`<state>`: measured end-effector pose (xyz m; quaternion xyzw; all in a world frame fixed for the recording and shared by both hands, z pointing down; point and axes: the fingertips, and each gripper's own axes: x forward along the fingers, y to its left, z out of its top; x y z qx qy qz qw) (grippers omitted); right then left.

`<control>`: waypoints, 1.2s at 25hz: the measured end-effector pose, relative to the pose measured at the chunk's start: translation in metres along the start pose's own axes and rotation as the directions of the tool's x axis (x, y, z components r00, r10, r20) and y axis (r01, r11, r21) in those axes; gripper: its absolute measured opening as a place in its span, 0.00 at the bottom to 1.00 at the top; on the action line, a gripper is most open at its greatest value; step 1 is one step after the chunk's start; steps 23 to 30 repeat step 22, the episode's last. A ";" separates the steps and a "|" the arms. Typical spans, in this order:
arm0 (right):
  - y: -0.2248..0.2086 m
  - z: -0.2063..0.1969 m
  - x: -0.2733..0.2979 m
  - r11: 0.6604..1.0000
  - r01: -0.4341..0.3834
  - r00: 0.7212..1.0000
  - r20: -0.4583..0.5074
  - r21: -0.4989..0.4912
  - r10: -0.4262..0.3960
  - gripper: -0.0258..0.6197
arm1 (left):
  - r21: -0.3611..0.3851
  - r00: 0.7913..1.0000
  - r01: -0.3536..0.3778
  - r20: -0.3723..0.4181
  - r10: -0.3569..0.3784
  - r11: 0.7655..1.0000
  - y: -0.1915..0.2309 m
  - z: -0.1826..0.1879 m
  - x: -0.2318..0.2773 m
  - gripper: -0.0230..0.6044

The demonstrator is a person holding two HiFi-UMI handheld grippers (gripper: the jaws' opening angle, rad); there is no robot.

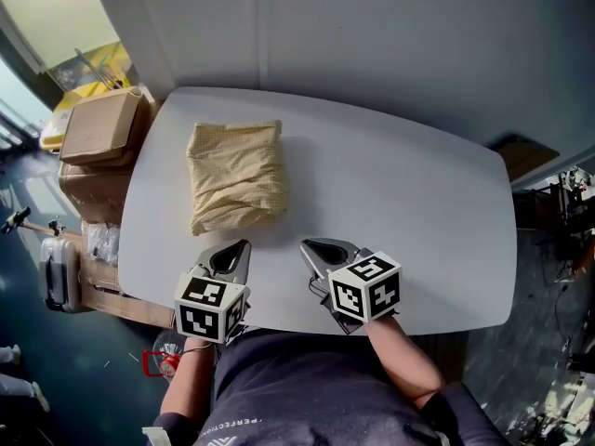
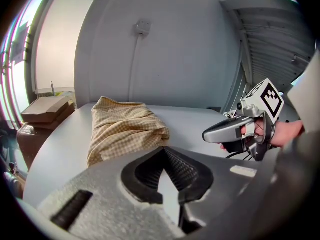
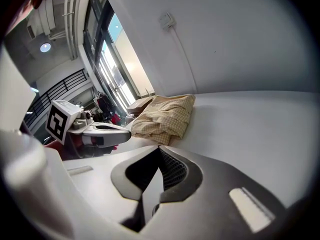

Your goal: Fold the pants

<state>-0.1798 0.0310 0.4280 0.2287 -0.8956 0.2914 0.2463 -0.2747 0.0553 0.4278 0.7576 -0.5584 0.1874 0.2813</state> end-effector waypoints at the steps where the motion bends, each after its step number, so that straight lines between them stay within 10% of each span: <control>1: 0.002 -0.002 0.000 1.000 -0.005 1.000 -0.005 0.000 0.005 0.04 | -0.001 1.000 0.000 -0.002 0.000 1.000 -0.001 -0.002 -0.001 0.02; 30: 0.013 -0.009 0.005 0.999 -0.031 0.999 -0.029 0.018 0.031 0.04 | -0.002 1.000 -0.020 -0.012 0.020 1.000 0.007 -0.011 -0.009 0.02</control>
